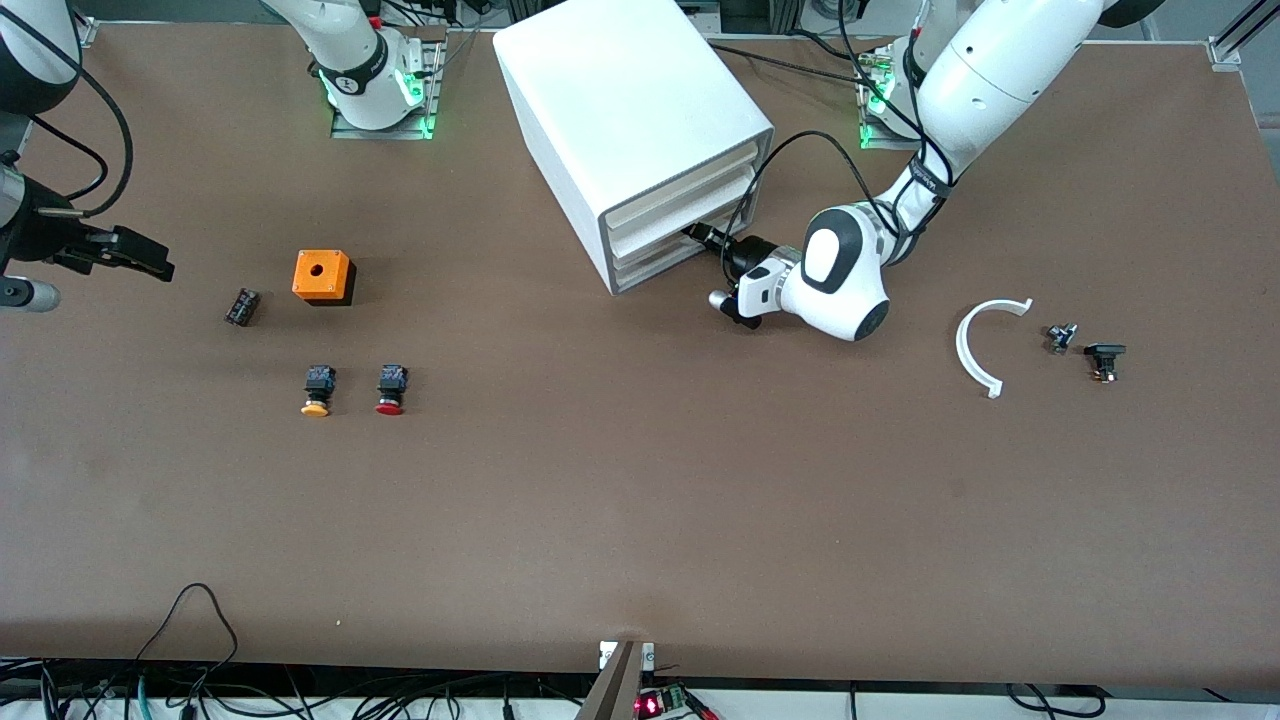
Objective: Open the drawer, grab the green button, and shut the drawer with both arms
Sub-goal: 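Hook the left gripper onto the lower drawer's front edge, then pull the drawer open with the left gripper while the right gripper advances, then reach the right gripper into the open drawer while the left gripper withdraws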
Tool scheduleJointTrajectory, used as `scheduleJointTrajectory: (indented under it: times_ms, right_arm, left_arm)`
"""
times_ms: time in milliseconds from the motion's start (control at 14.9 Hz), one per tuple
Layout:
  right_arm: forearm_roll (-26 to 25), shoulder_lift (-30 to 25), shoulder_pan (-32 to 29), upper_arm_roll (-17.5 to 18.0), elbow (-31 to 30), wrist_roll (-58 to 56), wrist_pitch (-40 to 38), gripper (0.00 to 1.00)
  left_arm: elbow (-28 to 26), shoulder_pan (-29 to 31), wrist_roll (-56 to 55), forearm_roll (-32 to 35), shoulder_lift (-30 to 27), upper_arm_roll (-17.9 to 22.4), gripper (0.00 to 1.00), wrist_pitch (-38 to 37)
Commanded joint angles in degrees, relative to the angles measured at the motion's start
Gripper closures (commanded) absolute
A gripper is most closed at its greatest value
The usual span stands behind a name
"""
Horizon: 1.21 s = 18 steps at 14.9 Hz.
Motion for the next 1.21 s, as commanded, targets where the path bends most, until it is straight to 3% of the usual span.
scheduleJointTrajectory:
  times_ms: [0,335,402,469,603,736,803,937,1138]
  right_arm:
    - [0.4,1.3,-0.2,0.4,0.1,0.9,2.0,0.00]
    - [0.8,2.8,1.5,0.5,0.1,0.9,3.0,0.00]
    - [0.8,2.8,1.5,0.5,0.1,0.9,2.9,0.00]
    - [0.8,3.2,1.4,0.5,0.1,0.9,3.0,0.00]
    - [1.0,4.3,1.7,0.5,0.3,0.8,3.3,0.00]
    - [4.3,6.8,4.3,0.6,1.7,0.9,5.1,0.00]
    - [7.1,8.3,6.1,0.6,2.8,0.9,5.2,0.00]
    - [14.5,12.4,9.3,0.8,6.4,-0.3,7.4,0.00]
    - [16.6,17.8,14.3,4.7,12.5,-0.5,8.9,0.00]
  left_arm:
    - [-0.1,1.0,0.7,-0.5,-0.4,2.2,1.00,1.6]
    - [5.6,1.3,0.9,0.0,-0.4,10.2,1.00,1.6]
    - [6.0,1.5,0.7,0.0,-0.4,10.8,0.87,1.6]
    - [6.1,2.3,1.3,-0.1,-0.5,10.8,0.01,1.6]
    - [6.2,3.4,1.0,0.0,-1.5,10.8,0.00,1.7]
    - [6.3,4.2,1.1,0.2,-2.8,11.0,0.00,2.0]
    - [6.3,4.6,1.1,3.4,-4.5,11.4,0.00,3.3]
    - [8.6,5.4,1.1,15.7,-8.7,11.3,0.00,7.6]
    - [12.5,10.0,0.4,25.2,-16.9,11.4,0.00,8.6]
